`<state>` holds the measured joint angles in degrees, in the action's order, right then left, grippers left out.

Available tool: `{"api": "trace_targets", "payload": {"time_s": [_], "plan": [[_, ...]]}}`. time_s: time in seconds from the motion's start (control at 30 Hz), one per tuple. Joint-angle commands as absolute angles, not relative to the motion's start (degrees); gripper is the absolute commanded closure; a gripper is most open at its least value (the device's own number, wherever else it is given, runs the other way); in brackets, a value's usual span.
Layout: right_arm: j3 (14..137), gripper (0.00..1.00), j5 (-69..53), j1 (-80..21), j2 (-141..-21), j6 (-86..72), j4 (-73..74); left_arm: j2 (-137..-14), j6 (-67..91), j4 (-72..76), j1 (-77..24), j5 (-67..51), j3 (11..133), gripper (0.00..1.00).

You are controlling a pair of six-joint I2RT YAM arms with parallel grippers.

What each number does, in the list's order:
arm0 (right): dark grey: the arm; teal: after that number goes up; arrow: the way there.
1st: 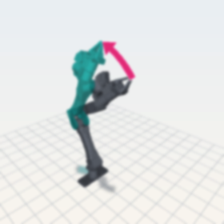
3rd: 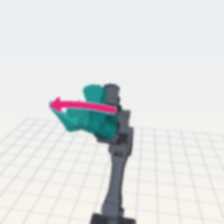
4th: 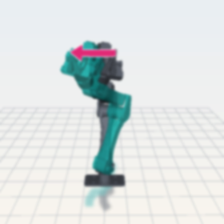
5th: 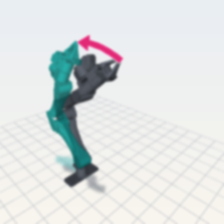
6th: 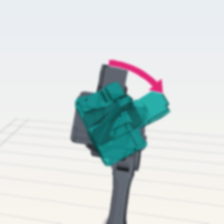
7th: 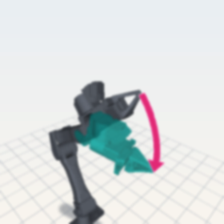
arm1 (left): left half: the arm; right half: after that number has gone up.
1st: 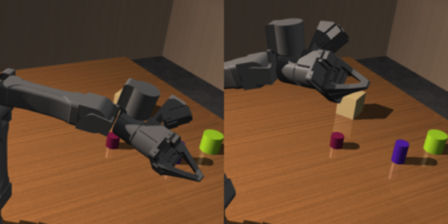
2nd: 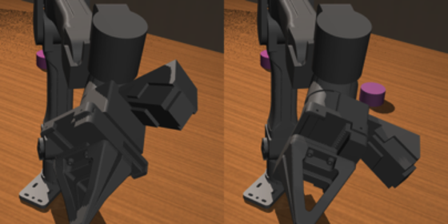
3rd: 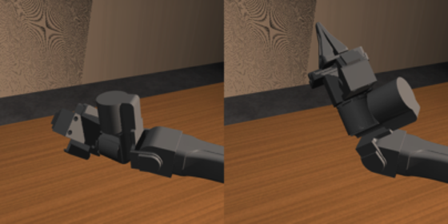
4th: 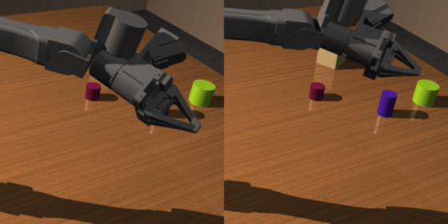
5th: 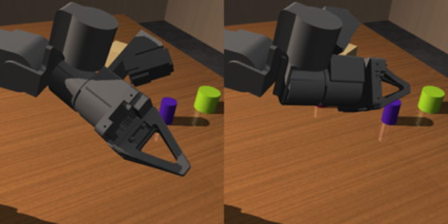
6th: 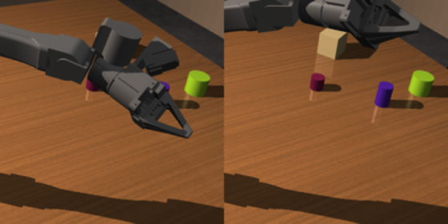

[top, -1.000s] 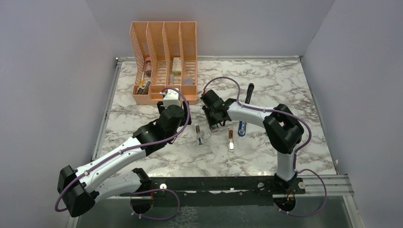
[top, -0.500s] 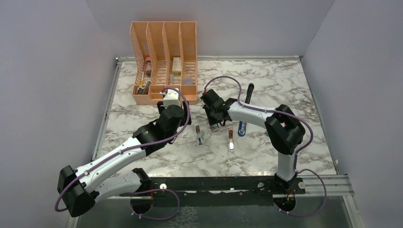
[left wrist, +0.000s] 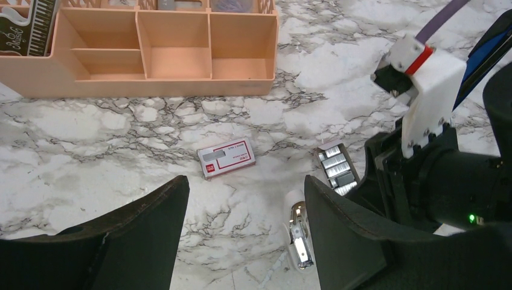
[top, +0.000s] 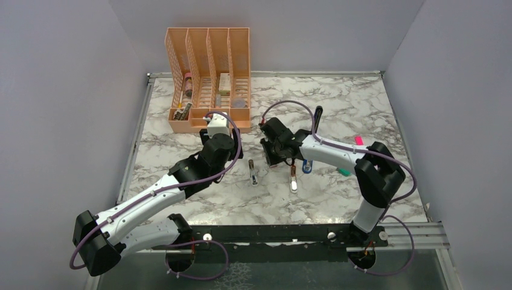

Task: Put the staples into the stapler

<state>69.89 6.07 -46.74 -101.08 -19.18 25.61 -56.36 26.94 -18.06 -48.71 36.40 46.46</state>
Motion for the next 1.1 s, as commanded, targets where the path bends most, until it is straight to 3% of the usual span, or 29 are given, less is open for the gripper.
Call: {"api": "trace_targets", "payload": {"time_s": [0.0, 0.73, 1.07], "plan": [[66.13, 0.77, 0.64, -49.38, -96.6, -16.85, 28.73, -55.01, 27.25, -17.01, -48.37, 36.21, 46.45, 0.29], [62.53, 0.76, -1.02, -54.01, -99.88, -12.04, 31.15, -54.01, 27.25, -17.31, -48.37, 36.21, 46.6, 0.29], [63.87, 0.62, 2.93, -54.66, -99.92, -16.44, 31.11, -54.25, 27.16, -17.31, -48.34, 36.14, 46.87, 0.29]]}}
